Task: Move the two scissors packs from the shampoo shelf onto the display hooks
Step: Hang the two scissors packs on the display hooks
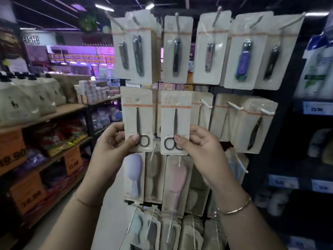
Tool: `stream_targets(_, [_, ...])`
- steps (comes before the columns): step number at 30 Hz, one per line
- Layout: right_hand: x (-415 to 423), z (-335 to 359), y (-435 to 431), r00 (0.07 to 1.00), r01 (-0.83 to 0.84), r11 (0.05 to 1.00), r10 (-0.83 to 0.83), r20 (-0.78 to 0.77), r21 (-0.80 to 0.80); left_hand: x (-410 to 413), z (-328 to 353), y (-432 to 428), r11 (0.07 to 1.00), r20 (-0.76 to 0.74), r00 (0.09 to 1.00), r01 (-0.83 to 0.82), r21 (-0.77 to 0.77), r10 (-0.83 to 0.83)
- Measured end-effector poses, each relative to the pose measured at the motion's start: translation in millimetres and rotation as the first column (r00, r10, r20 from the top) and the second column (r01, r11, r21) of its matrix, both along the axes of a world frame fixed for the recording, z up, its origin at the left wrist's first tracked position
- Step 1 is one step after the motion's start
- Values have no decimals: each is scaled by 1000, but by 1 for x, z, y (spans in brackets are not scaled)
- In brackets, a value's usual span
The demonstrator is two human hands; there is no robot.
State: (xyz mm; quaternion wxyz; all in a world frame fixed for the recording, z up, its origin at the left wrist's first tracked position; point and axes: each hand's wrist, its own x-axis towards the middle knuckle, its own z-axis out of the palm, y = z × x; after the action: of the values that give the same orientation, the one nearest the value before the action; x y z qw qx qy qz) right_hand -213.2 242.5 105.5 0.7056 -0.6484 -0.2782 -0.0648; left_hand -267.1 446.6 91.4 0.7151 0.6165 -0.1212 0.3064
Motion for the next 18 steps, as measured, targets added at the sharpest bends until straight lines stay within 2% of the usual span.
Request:
stream_targets(7, [7, -5, 23, 999, 23, 1000, -23, -41, 6, 4, -1, 24, 997, -12, 998, 63, -35, -64])
stream_targets(18, [10, -3, 29, 996, 58, 998, -59, -61, -31, 20, 1, 30, 998, -73, 996, 57, 4, -56])
